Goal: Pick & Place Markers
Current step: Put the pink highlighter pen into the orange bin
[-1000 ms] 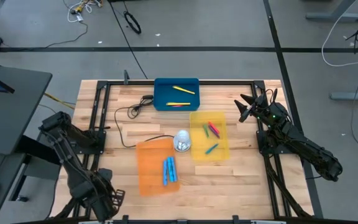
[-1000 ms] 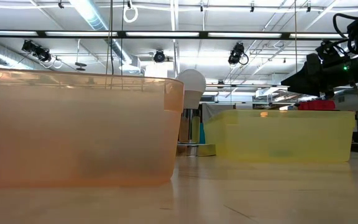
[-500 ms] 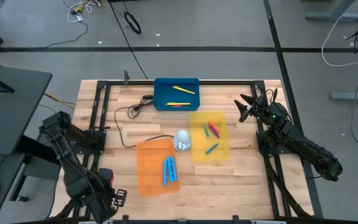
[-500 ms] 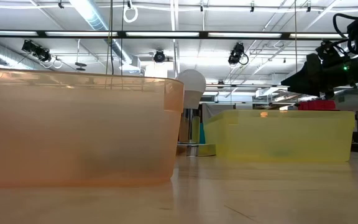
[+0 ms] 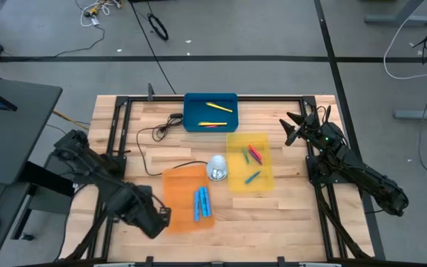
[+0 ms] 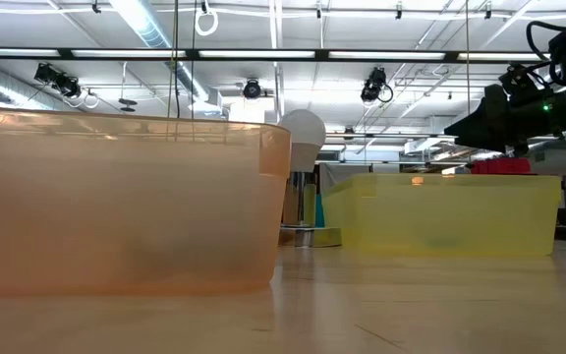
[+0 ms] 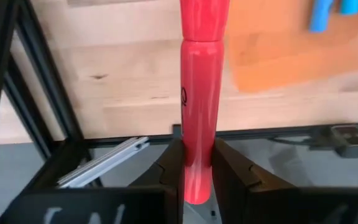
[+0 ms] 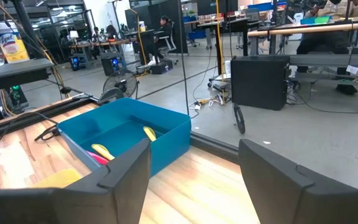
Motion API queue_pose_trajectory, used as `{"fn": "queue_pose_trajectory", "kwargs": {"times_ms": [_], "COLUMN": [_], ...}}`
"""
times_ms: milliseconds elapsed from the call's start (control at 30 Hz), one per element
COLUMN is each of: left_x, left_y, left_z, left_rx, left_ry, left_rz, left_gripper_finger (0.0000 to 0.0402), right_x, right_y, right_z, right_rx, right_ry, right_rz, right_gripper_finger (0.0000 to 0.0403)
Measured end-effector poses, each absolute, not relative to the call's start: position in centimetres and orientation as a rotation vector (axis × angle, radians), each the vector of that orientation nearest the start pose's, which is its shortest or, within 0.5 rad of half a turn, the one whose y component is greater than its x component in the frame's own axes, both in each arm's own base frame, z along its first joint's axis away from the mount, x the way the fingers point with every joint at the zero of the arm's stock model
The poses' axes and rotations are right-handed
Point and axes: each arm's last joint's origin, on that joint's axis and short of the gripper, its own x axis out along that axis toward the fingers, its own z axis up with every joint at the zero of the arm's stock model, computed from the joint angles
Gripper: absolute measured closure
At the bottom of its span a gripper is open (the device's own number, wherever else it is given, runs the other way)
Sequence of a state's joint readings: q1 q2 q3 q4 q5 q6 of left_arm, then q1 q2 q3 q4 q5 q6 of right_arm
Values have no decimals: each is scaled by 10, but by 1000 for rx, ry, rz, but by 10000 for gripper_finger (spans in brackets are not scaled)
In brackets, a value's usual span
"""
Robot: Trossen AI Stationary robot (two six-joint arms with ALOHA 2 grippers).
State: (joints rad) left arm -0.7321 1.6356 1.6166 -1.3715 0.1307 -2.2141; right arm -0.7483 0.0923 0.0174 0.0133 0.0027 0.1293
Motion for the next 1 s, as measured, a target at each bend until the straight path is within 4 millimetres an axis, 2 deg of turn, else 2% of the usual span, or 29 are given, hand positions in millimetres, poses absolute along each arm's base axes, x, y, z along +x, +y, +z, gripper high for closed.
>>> {"fn": "queue_pose_trajectory", "kwargs": {"times_ms": [300, 533, 800, 1000], "left_x": [256, 286, 312, 323], "left_y": [-167, -147, -134, -130], "left_z": [335, 342, 347, 347], "left_rx": [-1396, -1446, -1496, -1489], "left_ry": [1300, 1244, 1200, 1200], "left_rz": [1006, 1010, 1022, 1032], "left_gripper_finger": [344, 344, 344, 344], "right_x": [75, 75, 75, 75], "right_y": [-70, -70, -70, -70], "right_z": [163, 163, 163, 163], "right_rx": [146, 146, 146, 146], "right_ry": [10, 10, 10, 10], "right_rz": [-753, -754, -753, -754], "right_gripper_finger": [158, 158, 158, 158]}}
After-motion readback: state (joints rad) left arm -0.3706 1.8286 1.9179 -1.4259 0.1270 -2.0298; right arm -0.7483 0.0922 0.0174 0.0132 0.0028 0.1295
